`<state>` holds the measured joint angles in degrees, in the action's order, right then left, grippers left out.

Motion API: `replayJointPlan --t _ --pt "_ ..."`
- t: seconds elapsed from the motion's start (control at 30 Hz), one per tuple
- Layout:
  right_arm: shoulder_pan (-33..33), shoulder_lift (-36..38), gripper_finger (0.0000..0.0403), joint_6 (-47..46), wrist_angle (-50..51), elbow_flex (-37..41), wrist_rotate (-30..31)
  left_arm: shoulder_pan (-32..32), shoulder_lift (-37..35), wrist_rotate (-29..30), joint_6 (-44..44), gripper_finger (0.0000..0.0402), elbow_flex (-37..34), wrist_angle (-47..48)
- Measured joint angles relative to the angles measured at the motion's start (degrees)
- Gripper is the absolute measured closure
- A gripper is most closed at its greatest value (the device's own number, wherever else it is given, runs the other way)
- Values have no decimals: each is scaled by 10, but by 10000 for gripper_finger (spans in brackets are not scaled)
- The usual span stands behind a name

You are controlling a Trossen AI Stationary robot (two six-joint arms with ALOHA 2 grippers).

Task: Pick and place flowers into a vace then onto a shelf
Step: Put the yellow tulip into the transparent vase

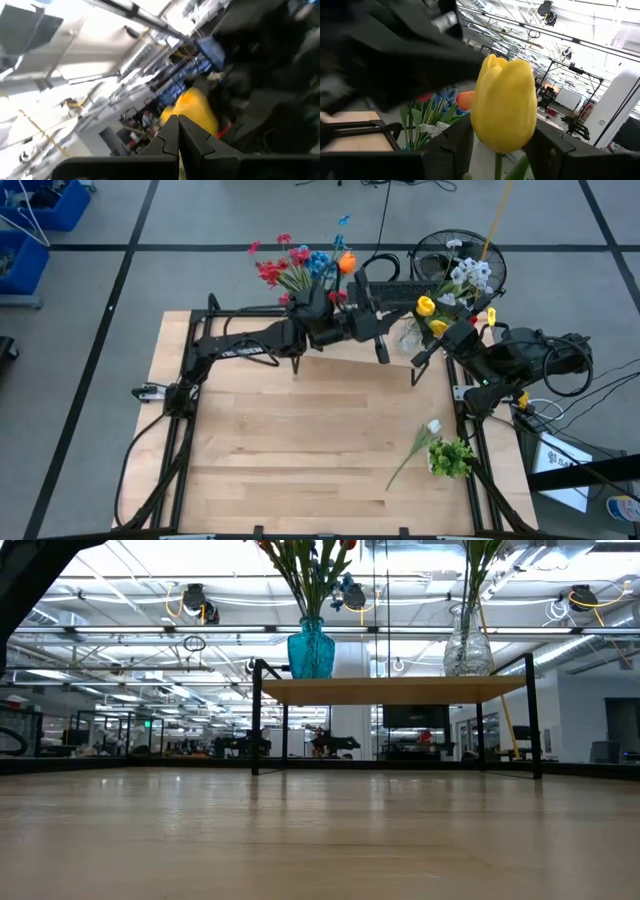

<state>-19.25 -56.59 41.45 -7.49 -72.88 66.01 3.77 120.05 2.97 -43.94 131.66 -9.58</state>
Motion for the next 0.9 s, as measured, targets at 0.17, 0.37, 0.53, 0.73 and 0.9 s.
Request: replayJointPlan --t 0.17,0.37,0.53,0.73,0.9 --pt "0 0 250 1 0 0 0 -18 -1 -42 -9 394 0 -14" --pt "0 0 222 2 0 0 0 -26 -1 -45 -21 392 0 13" --pt "0 0 176 2 0 0 0 -14 -1 -42 8 398 0 9" --pt "0 -1 147 22 -17 0 0 -5 -1 -38 53 391 0 15" --pt "0 -1 145 84 -115 1 -45 -5 -1 -41 52 396 0 11"
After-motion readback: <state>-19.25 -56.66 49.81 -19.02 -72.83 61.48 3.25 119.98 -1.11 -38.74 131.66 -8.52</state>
